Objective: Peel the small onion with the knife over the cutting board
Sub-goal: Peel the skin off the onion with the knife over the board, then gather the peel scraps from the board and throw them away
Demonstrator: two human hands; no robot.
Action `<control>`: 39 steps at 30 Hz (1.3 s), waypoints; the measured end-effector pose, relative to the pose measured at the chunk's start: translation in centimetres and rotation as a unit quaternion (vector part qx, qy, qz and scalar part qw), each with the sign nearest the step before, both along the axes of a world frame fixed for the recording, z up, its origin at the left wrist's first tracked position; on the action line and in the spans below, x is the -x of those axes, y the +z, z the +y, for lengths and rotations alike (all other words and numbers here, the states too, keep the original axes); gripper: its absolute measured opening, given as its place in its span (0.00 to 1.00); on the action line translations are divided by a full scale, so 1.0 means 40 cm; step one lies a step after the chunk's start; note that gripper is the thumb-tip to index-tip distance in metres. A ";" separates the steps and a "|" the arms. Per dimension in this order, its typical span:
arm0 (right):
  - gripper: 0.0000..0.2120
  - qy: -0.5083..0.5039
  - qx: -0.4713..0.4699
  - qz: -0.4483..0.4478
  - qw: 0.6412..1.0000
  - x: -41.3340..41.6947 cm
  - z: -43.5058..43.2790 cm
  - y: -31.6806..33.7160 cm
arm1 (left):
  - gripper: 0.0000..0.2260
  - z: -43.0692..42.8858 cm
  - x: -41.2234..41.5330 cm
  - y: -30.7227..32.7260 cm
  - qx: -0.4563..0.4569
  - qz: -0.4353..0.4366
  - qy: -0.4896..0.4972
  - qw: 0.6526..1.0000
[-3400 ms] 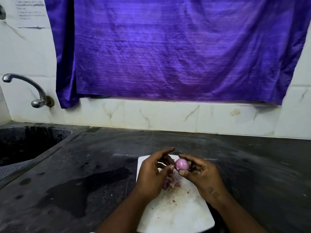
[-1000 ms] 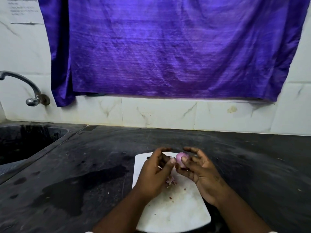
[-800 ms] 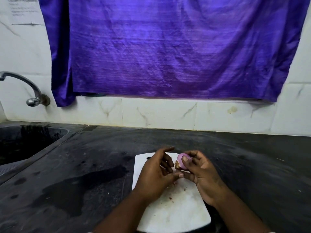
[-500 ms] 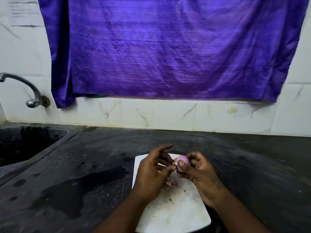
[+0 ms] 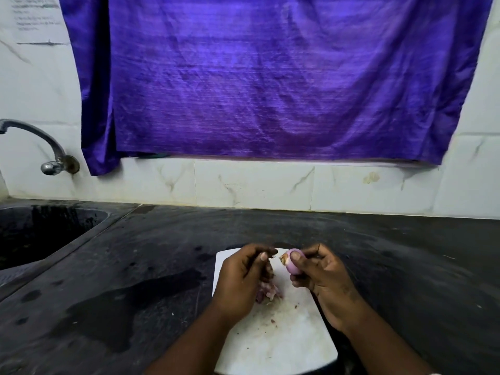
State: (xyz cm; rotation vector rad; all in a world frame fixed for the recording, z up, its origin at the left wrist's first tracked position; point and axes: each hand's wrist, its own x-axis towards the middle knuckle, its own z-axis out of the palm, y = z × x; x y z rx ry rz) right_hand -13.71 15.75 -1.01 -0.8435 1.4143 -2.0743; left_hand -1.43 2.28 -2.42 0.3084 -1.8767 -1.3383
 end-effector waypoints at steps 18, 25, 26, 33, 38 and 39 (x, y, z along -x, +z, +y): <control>0.10 -0.059 -0.099 0.081 0.990 0.023 -0.017 -0.034 | 0.19 -0.009 -0.006 0.009 0.022 -0.075 0.149 0.986; 0.11 -0.001 -0.127 0.077 0.989 0.027 -0.052 -0.033 | 0.42 -0.076 0.018 -0.034 -0.135 -0.165 0.118 0.970; 0.14 0.004 -0.137 0.067 0.988 0.031 -0.062 -0.031 | 0.44 -0.084 0.025 -0.041 -0.127 -0.181 0.097 0.971; 0.21 0.040 -0.161 -0.006 0.986 -0.020 -0.123 0.002 | 0.34 -0.002 0.013 0.012 -0.117 -0.219 -0.048 0.968; 0.19 0.000 -0.123 -0.060 0.991 -0.051 -0.098 -0.014 | 0.29 0.004 -0.020 0.002 -0.141 -0.177 -0.061 0.972; 0.19 -0.024 -0.123 -0.060 0.990 -0.047 -0.087 -0.011 | 0.28 -0.001 -0.030 -0.002 -0.133 -0.178 -0.050 0.974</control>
